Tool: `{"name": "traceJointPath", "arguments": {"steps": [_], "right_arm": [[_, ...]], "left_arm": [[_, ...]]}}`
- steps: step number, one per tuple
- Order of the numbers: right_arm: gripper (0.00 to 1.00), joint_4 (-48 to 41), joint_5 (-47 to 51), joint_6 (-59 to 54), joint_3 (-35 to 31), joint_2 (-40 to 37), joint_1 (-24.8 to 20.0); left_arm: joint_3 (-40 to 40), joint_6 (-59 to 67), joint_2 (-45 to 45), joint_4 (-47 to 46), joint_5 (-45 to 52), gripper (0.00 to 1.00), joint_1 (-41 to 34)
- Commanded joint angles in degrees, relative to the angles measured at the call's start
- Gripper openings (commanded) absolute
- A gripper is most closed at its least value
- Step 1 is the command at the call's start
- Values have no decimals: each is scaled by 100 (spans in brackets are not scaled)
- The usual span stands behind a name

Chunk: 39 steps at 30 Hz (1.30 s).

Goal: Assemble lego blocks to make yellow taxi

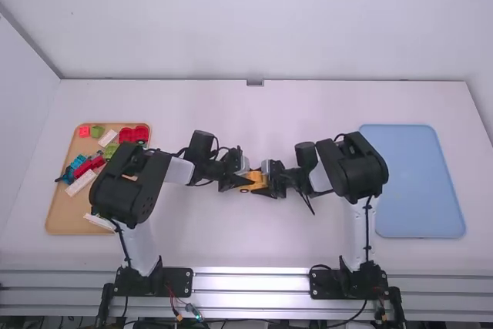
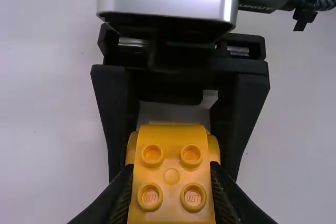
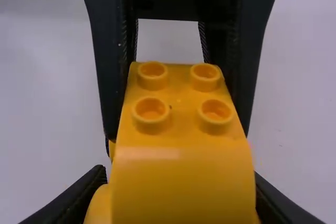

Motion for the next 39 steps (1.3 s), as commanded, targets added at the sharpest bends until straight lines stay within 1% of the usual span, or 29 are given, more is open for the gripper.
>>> {"name": "traceJointPath", "arguments": {"steps": [1, 10, 14, 18, 22, 24, 29, 31, 32, 35, 39], "right_arm": [[40, -20, 28, 118, -15, 127, 2], [38, -20, 28, 122, -4, 127, 9], [38, 0, 28, 122, -9, 127, 0], [38, 7, 37, 118, -9, 125, 0], [38, 46, 31, 127, -11, 125, 0], [38, 109, 31, 195, -9, 125, 0], [37, 72, 33, 181, 35, 125, 0], [38, 116, 9, 179, 17, 125, 0], [38, 114, 9, 179, 17, 125, 0], [38, 107, 11, 181, 17, 125, 0], [37, 85, 13, 179, 28, 125, 0]], "left_arm": [[-120, 101, 157, -122, -667, 2, -15], [-120, 103, 455, -157, -664, 2, -20], [-120, 109, 514, -350, -627, 2, -22], [-120, 151, 516, -555, -835, 1, -22], [-166, 719, 516, -868, -520, 2, -20], [-236, 800, 516, -850, -461, 1, -24], [-608, 601, 516, -380, -579, 1, -70], [-835, 258, 516, 79, -743, 1, -70], [-850, 236, 516, 114, -765, 2, -70], [-1045, -181, 516, 638, -984, 1, -72], [-1060, -203, 516, 756, -955, 1, -72]]}}
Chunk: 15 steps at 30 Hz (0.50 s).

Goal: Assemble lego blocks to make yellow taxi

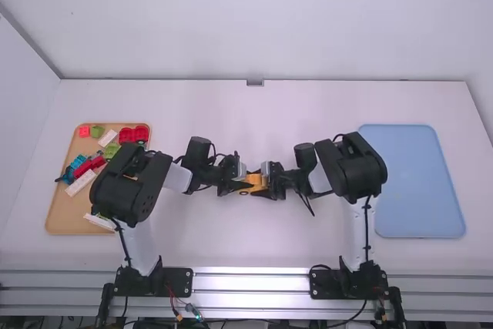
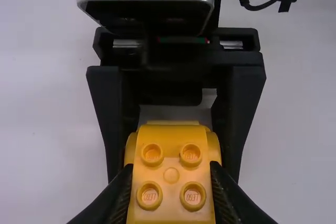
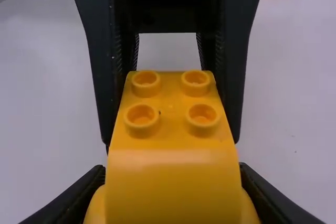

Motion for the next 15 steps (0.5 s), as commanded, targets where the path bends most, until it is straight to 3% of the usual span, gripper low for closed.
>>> {"name": "traceJointPath", "arguments": {"steps": [1, 15], "right_arm": [[38, 7, 114, 170, 70, 94, -37], [38, -13, 131, 168, 66, 94, -37]], "left_arm": [[-407, -107, 444, -378, -1021, 2, -98], [315, -101, 444, -1272, -1027, 11, -98]]}}
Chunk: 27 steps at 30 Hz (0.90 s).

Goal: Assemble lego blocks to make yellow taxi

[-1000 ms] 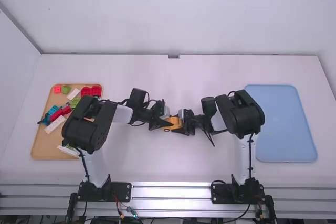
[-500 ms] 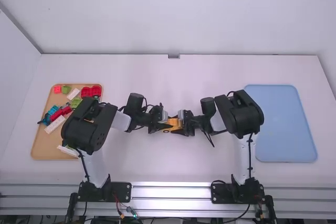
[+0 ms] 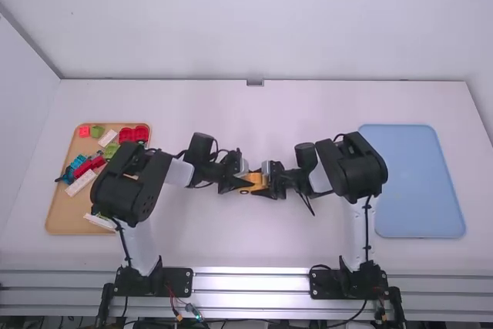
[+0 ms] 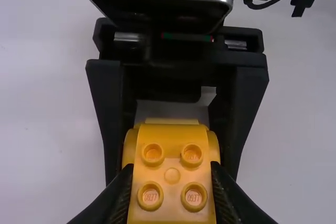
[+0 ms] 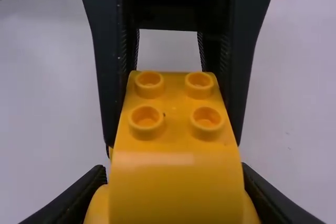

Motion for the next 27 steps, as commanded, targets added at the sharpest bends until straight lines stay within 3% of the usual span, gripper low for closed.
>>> {"name": "traceJointPath", "arguments": {"steps": [1, 8, 12, 27], "right_arm": [[38, -15, 114, 151, 57, 94, -20], [38, -17, 109, 151, 59, 94, -20], [38, -17, 109, 149, 57, 94, -20], [38, -15, 114, 149, 57, 94, -17]], "left_arm": [[-177, -177, 424, -363, -1021, 12, -79], [-247, -181, 424, -267, -1115, 13, -81], [-310, -184, 424, -114, -1115, 30, -79], [-319, -439, 72, -50, -1115, 35, -31]]}}
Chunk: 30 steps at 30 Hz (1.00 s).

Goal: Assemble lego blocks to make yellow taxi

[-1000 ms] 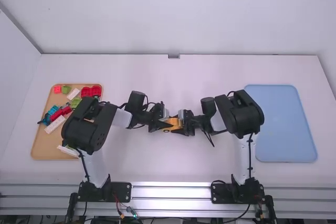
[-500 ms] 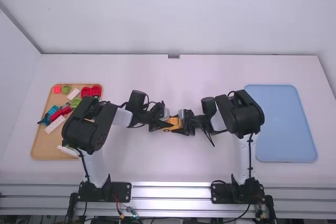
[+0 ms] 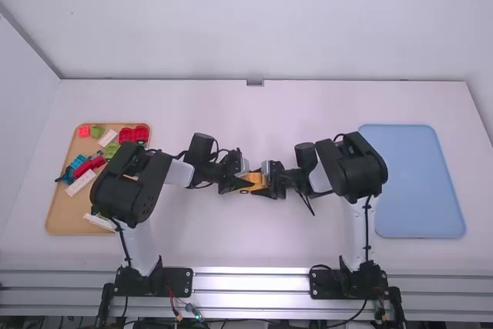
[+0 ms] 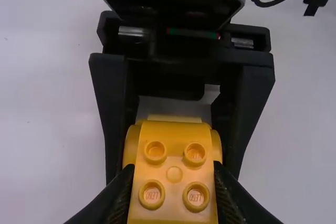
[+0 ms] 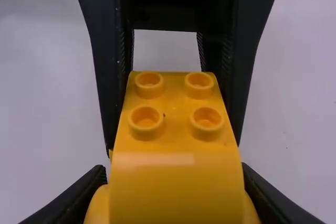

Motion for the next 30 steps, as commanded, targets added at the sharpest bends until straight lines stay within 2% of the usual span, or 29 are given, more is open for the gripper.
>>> {"name": "traceJointPath", "arguments": {"steps": [1, 6, 10, 21, 23, 26, 27, 30], "right_arm": [[38, -28, 92, 146, 57, 94, -11], [38, -31, 87, 146, 57, 94, -20], [38, -31, 90, 146, 59, 94, -26], [39, -31, 79, 149, 57, 94, -7], [38, -33, 72, 149, 57, 94, -15], [39, -35, 72, 153, 57, 94, -15], [39, -31, 79, 203, 57, 94, -15], [40, -11, 125, 402, 57, 94, -15]], "left_arm": [[-256, -229, 114, -179, -940, 35, -15], [-254, -229, 81, -164, -938, 37, -13], [-249, -232, -9, -181, -933, 44, -13], [-352, -227, -758, -186, -975, 48, -11], [-385, -229, -929, -195, -1163, 52, 17], [-476, -232, -1239, -212, -1320, 69, 225], [-520, -275, -1394, -229, -1266, 99, 348], [-640, -275, -1801, -341, -1084, 99, 695]]}}
